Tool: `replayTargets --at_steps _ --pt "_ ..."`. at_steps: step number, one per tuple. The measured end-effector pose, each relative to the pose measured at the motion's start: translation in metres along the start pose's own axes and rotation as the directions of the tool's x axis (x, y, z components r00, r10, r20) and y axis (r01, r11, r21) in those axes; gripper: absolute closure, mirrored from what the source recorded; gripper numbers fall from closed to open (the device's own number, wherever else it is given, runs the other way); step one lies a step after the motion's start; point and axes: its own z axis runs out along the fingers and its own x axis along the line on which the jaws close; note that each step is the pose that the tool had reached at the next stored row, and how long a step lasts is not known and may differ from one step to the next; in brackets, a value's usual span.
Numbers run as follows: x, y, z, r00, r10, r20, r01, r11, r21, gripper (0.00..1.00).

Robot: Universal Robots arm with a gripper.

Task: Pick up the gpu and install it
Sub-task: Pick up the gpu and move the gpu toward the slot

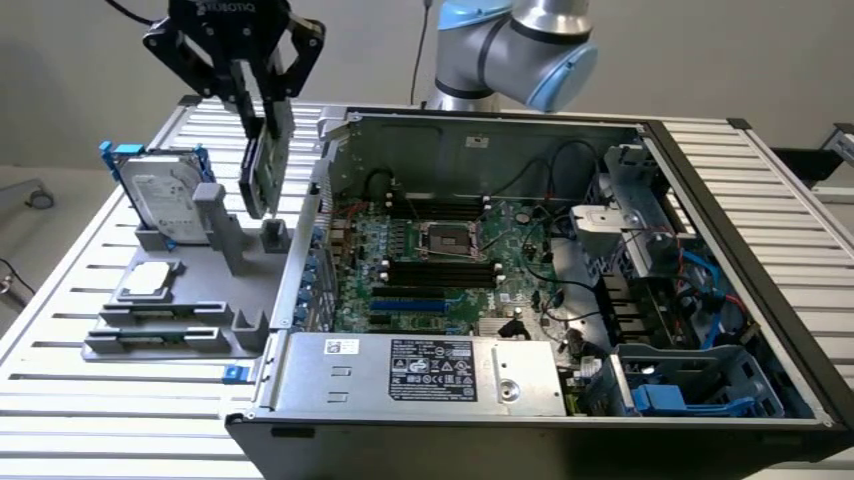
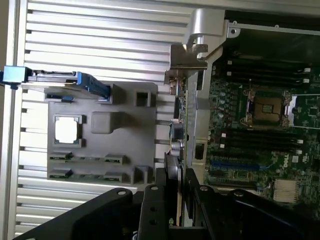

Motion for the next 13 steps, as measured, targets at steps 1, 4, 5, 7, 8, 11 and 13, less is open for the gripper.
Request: replayTargets --at_steps 1,4,5,7,8,11,13 --pt "-0.005 -0.0001 -0.0041 1.0 0.0 -0.0019 0.0 1.0 -0.0006 0.74" --pt "-0.018 -0.0006 -0.0156 1.0 0.0 -0.0086 0.0 1.0 -0.0023 0.74" --pt "-0.023 -0.0009 -0.0183 0.9999 0.001 -0.0119 -0.001 1.0 -0.0027 0.74" --pt "-0.032 -0.0017 -0.0206 0.9998 0.001 -0.0207 -0.001 1.0 -0.0034 0.74" --pt "-0.036 -0.0024 -0.0207 0.9997 0.001 -0.0254 -0.001 1.0 -0.0037 0.74" --pt "-0.05 -0.0043 -0.0207 0.9994 0.002 -0.0346 -0.002 1.0 -0.0044 0.74" --pt "-0.059 -0.0054 -0.0205 0.9993 0.002 -0.0375 -0.002 1.0 -0.0046 0.74"
